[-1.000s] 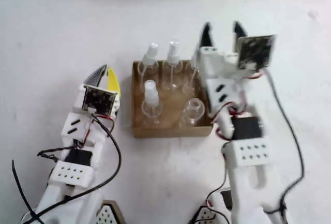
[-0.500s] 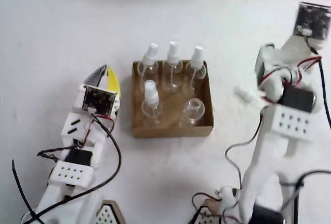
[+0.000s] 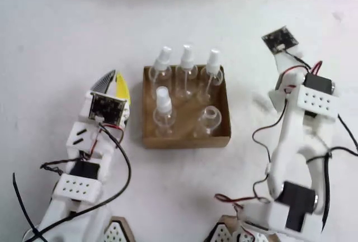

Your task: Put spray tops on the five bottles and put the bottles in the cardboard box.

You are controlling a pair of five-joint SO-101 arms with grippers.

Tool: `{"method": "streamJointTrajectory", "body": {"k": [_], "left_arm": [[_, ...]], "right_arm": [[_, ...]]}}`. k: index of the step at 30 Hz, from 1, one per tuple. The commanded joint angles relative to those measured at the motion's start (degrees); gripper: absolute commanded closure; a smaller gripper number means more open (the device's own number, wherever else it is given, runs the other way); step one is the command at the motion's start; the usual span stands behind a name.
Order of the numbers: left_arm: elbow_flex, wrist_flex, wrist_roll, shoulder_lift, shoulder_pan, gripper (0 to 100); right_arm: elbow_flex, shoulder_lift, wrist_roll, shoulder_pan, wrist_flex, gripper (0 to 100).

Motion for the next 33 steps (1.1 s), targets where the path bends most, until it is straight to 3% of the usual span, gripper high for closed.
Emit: {"method": "streamJointTrajectory", "body": {"k": [1,6,15,33], "left_arm": [[-0.97,-1.41,-0.44,0.22,0.66,98],[-0.97,-1.41,-0.44,0.22,0.66,98],[-0.97,-1.49,-0.44,0.22,0.66,98],[-0.97,-1.49,-0.44,0.22,0.66,98]], "right_arm": [[-3.16,3.56,0.88,0.48,-1.36,78.9],[-3.16,9.89,0.97,0.57,-9.89,78.9],[-3.43,12.18,9.23,-3.65,-9.89,78.9],[-24.97,33.54,10.90,-5.05,0.84,79.0]]}}
